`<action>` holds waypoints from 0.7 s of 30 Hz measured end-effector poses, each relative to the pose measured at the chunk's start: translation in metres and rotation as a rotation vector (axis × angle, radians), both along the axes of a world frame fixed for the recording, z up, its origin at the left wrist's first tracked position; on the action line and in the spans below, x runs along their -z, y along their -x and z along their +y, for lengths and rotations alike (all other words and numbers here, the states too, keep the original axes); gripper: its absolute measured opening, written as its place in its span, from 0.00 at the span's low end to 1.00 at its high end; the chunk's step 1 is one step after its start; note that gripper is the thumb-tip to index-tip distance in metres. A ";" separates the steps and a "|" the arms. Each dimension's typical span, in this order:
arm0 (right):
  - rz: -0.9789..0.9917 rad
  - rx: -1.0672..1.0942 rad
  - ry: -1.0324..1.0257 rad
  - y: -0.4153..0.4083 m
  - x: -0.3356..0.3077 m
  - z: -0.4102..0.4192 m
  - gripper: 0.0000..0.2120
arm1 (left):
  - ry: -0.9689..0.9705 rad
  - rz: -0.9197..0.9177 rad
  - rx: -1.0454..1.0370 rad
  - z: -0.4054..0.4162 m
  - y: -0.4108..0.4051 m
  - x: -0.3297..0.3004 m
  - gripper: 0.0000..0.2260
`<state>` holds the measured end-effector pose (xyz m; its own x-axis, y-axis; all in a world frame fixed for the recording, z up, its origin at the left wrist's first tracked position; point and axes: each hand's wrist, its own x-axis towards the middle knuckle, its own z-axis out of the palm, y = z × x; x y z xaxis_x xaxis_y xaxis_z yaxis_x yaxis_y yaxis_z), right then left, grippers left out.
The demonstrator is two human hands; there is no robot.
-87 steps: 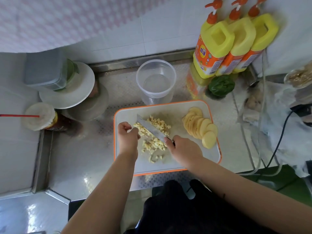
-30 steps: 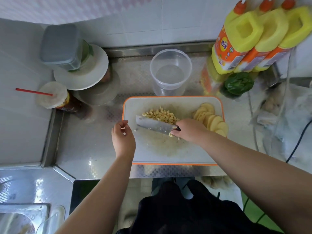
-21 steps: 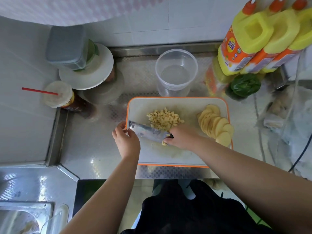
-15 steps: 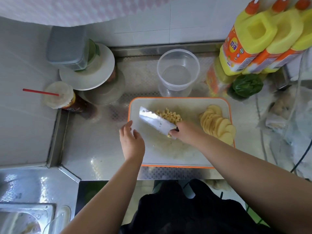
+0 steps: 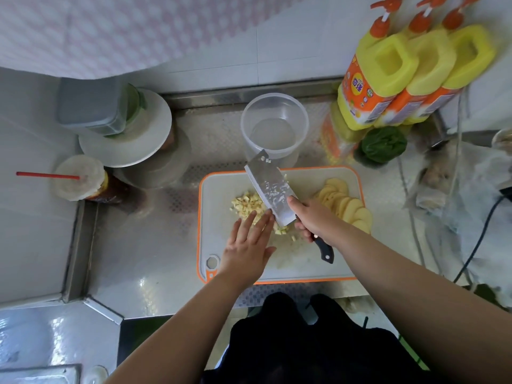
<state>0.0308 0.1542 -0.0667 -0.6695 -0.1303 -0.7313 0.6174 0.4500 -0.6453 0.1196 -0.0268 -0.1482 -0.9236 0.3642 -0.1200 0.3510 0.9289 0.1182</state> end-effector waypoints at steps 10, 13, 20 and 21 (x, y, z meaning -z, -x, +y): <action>0.198 -0.157 -0.271 -0.009 -0.009 0.015 0.23 | -0.220 0.156 -0.110 0.012 0.035 -0.044 0.29; 0.298 -0.232 -0.304 -0.015 -0.008 0.012 0.11 | -0.156 0.200 -0.004 0.017 0.048 -0.054 0.26; 0.375 -0.415 -0.466 -0.021 -0.018 0.014 0.09 | -0.066 0.122 0.074 -0.002 0.047 -0.050 0.27; 0.388 -0.432 -0.475 -0.021 -0.017 0.015 0.08 | -0.074 0.112 0.076 -0.003 0.045 -0.050 0.27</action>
<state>0.0519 0.1694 -0.0495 -0.8515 -0.1690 -0.4964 0.0901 0.8854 -0.4561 0.0742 -0.0293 -0.0978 -0.8991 0.4375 0.0120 0.4346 0.8893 0.1421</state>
